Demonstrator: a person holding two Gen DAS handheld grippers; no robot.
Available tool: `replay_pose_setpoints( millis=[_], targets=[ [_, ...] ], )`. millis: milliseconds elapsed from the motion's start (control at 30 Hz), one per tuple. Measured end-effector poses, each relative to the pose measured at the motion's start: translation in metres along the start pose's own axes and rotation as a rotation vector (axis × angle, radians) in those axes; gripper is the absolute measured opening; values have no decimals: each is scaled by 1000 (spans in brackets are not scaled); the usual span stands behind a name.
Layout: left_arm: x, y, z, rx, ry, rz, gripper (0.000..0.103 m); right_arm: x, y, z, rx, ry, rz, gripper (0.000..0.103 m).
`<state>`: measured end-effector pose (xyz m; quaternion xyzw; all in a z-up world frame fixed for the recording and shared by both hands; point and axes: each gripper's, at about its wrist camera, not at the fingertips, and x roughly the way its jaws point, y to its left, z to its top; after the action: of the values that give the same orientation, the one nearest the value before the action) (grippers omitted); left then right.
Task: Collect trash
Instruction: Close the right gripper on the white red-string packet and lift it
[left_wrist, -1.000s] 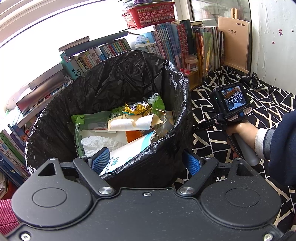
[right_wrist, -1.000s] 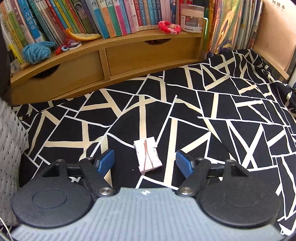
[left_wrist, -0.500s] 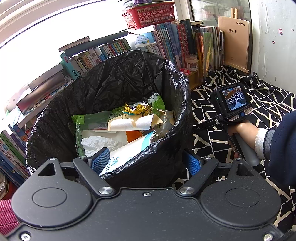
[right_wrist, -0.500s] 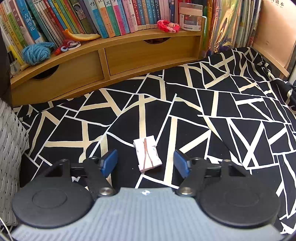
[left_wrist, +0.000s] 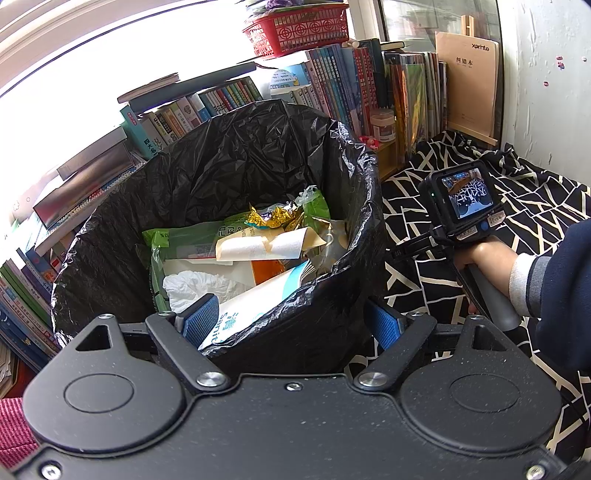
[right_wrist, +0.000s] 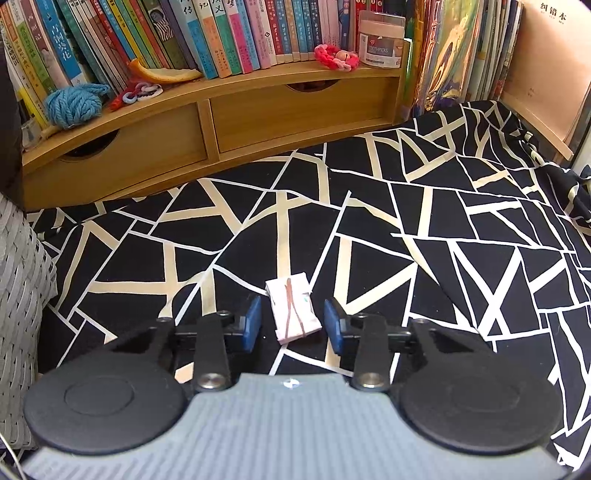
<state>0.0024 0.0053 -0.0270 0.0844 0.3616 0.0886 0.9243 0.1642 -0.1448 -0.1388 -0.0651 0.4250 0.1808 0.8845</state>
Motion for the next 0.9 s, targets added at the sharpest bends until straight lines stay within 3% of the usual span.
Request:
replay_pose_setpoints(
  millis=[233,633,667,733,800,900],
  targets=[
    [0,0,0,1,-1,1,84,-6,3,3,-9,-22,8,26],
    [0,0,-1,1,0,0,84,-20,-1,8,29,-61,14,25],
    [0,0,-1,0,1,-1,84,-20,-2,9,29,-63,10,29],
    [0,0,-1,0,1,0,84,-18,-5,9,36,-56,13,53],
    [0,0,-1,0,1,0,84,-15,-7,8,38,-50,41,66],
    [0,0,-1,2,0,4,84,-9,-4,5,5,-40,21,67]
  ],
)
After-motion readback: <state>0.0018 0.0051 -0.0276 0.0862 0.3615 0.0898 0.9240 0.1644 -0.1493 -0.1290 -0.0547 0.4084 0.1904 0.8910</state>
